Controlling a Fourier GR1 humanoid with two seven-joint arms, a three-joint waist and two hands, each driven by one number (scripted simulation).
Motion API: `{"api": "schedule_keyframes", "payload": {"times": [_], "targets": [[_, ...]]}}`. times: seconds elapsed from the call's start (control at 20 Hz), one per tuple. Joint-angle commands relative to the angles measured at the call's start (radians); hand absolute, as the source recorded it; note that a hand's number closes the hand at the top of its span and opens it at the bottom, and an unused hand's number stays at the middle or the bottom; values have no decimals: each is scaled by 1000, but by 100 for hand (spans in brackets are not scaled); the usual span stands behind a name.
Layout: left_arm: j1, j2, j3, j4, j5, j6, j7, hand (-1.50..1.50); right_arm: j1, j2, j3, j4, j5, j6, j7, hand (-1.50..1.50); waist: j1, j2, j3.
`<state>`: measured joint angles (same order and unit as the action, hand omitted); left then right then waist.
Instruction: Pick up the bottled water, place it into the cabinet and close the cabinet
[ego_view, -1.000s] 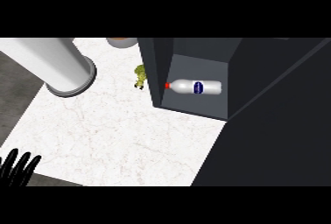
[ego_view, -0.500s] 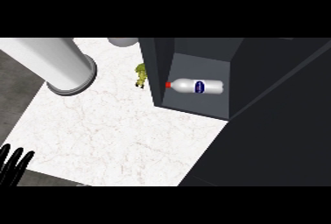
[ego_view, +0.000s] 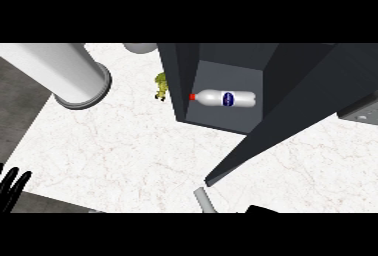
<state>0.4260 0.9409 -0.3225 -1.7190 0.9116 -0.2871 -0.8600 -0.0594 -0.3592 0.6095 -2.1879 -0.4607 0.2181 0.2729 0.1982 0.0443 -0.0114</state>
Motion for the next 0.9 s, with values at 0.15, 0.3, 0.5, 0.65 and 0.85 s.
{"api": "schedule_keyframes", "payload": {"times": [0.15,0.3,0.5,0.65,0.85], "targets": [[34,16,31,12,21,-36,-16,-150,-273,183,-196,340,-12,-177,63,150,-28,-18,7],[23,23,56,49,44,-60,-10,-150,-410,234,-269,491,44,-254,61,150,-58,-18,6],[49,6,49,32,49,-76,-12,-150,-616,278,-345,744,69,-282,51,150,-70,-22,9],[50,20,74,28,72,-91,5,-150,-734,288,-381,930,110,-267,-21,150,-84,-21,11],[73,13,86,30,58,-109,-7,-150,-812,280,-424,1075,106,-219,-73,150,-96,-24,11]]}}
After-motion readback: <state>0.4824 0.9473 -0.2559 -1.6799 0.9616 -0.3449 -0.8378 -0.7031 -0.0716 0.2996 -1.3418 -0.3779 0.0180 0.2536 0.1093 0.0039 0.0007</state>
